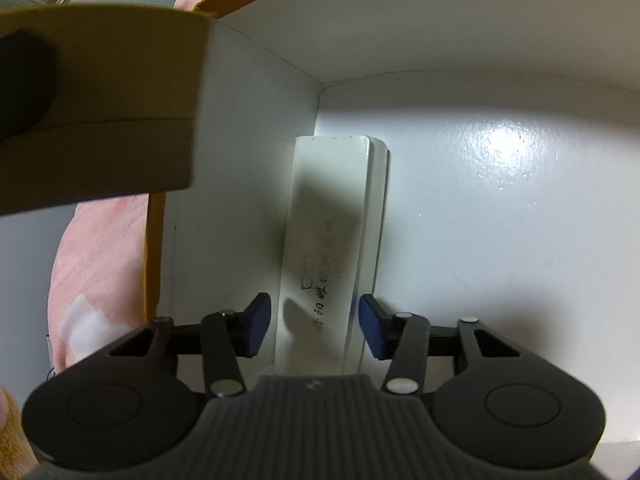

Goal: Organize objects
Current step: 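Lower the gold box into the orange box beside the white box and open the left gripper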

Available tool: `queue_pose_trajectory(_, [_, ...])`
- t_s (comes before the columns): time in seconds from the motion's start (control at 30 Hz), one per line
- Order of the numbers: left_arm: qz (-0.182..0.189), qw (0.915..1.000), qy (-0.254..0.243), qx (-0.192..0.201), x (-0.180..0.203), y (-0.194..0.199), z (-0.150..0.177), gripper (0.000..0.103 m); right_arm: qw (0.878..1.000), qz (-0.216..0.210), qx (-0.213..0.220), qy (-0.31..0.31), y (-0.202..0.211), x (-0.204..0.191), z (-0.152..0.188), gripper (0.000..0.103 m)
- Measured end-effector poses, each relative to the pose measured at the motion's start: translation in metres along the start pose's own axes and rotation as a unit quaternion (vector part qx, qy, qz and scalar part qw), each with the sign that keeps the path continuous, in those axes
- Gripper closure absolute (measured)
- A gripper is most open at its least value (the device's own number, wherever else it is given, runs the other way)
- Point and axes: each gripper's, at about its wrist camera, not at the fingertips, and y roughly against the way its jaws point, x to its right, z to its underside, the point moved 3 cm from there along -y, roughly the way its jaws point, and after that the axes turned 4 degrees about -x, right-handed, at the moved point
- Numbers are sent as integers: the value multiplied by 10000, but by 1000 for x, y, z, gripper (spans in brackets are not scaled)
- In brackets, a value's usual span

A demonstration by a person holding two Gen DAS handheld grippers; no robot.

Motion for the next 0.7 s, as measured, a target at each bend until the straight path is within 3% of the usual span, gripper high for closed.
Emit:
queue_pose_trajectory(0.13, [-19,10000,-16,53,2,-11,-2,35,9998,97,24,142,3,2,1,63])
queue_pose_trajectory(0.37, [-169,9995,261,37,5,-43,-5,35,9982,398,397,188,35,22,-2,63])
queue_pose_trajectory(0.53, [-772,9945,637,323,8,-65,2,36,9978,402,504,164,44,35,-6,63])
queue_pose_trajectory(0.67, [-1182,9910,463,417,15,-81,8,35,9974,491,497,159,38,32,-9,63])
queue_pose_trajectory(0.7, [-1240,9906,419,394,15,-85,9,36,9972,523,501,171,43,49,-4,63])
